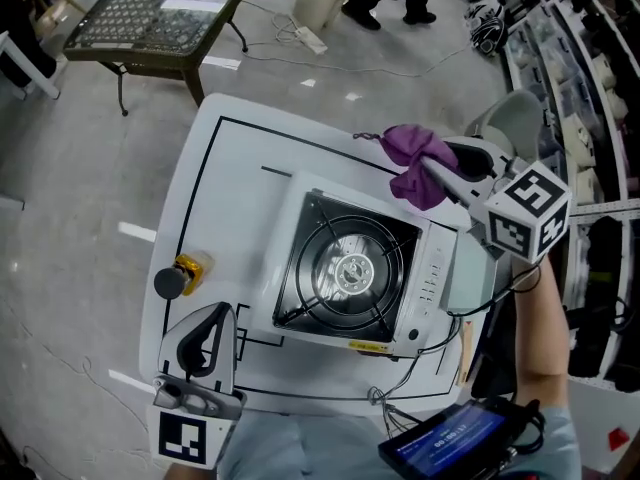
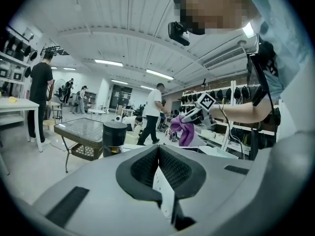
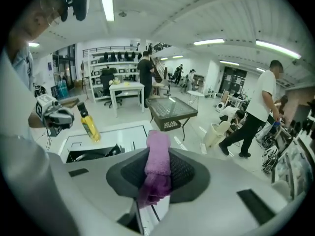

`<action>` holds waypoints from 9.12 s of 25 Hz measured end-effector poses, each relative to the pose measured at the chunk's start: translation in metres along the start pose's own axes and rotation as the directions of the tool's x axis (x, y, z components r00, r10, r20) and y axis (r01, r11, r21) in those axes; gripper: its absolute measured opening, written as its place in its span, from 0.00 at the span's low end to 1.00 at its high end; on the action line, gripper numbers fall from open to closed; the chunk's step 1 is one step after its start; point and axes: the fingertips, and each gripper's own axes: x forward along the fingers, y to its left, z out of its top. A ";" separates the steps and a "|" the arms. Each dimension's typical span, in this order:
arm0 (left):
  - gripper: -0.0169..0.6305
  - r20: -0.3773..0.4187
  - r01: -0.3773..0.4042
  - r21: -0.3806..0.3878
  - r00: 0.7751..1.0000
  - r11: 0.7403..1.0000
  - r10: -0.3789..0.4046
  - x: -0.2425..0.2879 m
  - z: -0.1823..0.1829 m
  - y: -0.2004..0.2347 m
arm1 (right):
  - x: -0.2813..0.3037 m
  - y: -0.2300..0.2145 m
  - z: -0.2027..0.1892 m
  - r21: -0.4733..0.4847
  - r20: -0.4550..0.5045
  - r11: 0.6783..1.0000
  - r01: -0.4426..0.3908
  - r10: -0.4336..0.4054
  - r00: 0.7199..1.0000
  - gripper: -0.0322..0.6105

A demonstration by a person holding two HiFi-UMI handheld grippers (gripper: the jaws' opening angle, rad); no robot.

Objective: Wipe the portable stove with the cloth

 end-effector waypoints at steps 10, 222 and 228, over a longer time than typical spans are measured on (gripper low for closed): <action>0.05 0.042 0.048 0.051 0.998 0.998 -0.050 0.010 0.006 -0.022 | -0.022 -0.008 -0.058 0.265 0.145 0.963 -0.039 0.001 0.990 0.24; 0.05 0.185 -0.451 -0.140 0.863 0.881 0.471 -0.289 -0.054 0.004 | 0.086 0.392 -0.034 -0.195 -0.586 0.717 -0.669 0.461 0.666 0.29; 0.05 0.243 -0.479 -0.079 0.841 0.874 0.483 -0.304 -0.034 -0.019 | 0.050 0.424 -0.037 -0.128 -0.529 0.664 -0.736 0.583 0.617 0.29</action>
